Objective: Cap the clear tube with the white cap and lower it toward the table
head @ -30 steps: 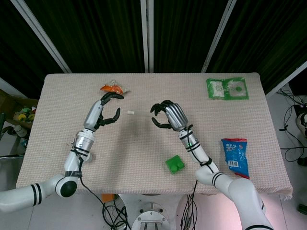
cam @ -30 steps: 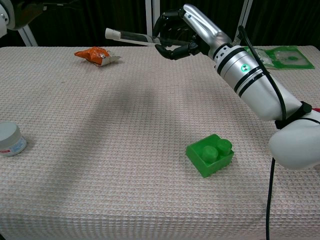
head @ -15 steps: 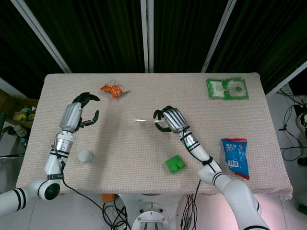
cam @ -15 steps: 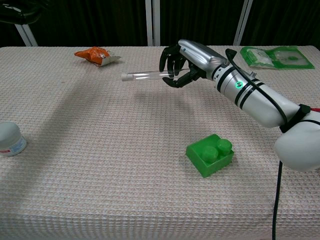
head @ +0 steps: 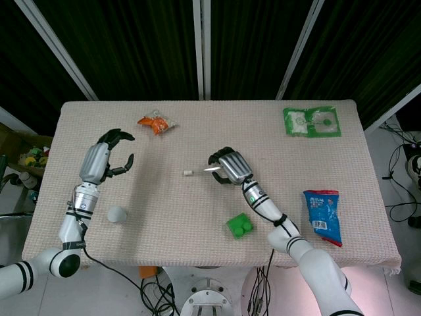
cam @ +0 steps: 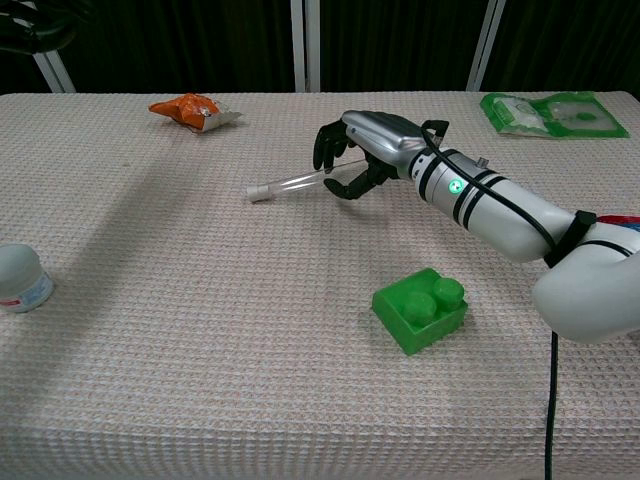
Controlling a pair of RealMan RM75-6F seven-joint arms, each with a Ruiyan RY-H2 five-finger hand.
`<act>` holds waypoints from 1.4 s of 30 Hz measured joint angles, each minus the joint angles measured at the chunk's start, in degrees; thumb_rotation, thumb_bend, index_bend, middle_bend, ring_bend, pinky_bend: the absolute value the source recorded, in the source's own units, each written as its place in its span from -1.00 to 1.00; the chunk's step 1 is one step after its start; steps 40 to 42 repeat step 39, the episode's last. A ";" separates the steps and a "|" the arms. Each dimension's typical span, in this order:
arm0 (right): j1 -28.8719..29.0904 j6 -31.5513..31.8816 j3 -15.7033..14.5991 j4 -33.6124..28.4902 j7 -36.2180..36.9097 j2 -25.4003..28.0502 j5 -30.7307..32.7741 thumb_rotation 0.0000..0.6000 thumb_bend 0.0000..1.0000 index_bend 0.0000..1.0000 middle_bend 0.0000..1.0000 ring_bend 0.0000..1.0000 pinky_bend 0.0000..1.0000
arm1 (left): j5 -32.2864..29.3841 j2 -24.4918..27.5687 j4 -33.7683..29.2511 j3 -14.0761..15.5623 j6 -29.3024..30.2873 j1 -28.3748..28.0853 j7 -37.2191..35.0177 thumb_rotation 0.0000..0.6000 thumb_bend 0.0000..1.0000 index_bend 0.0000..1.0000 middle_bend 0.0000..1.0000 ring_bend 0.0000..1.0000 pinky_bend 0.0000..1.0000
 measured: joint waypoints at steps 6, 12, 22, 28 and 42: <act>-0.79 -0.79 0.01 -3.13 -3.94 2.03 0.53 1.00 -0.41 -0.66 -0.43 -0.69 -0.64 | 0.38 0.97 -0.46 0.33 0.41 0.58 0.55 0.50 -0.15 -0.40 -0.51 -0.74 -0.70; -3.29 2.69 0.21 -10.30 -7.18 8.22 0.74 1.00 -0.37 -0.69 -0.44 -0.69 -0.65 | 0.38 5.97 -1.67 1.85 0.42 2.26 4.01 0.51 -0.18 -0.39 -0.51 -0.74 -0.70; -13.52 8.78 0.00 -43.98 -21.56 33.83 4.63 1.00 -0.35 -0.69 -0.56 -0.74 -0.65 | 0.66 17.34 -3.34 7.20 6.10 9.52 17.42 0.95 -0.24 -0.37 -0.51 -0.74 -0.71; -25.98 15.47 -1.71 -67.19 -29.14 54.55 9.35 1.00 -0.35 -0.69 -0.62 -0.82 -0.68 | 5.56 17.93 -2.71 10.65 14.41 16.32 14.97 1.00 -0.25 -0.36 -0.50 -0.74 -0.71; -47.47 35.16 -8.94 -73.56 -25.85 62.86 5.41 1.00 -0.34 -0.69 -0.62 -0.83 -0.70 | 17.61 16.43 -7.83 18.39 28.11 27.19 18.72 1.00 -0.25 -0.36 -0.50 -0.74 -0.71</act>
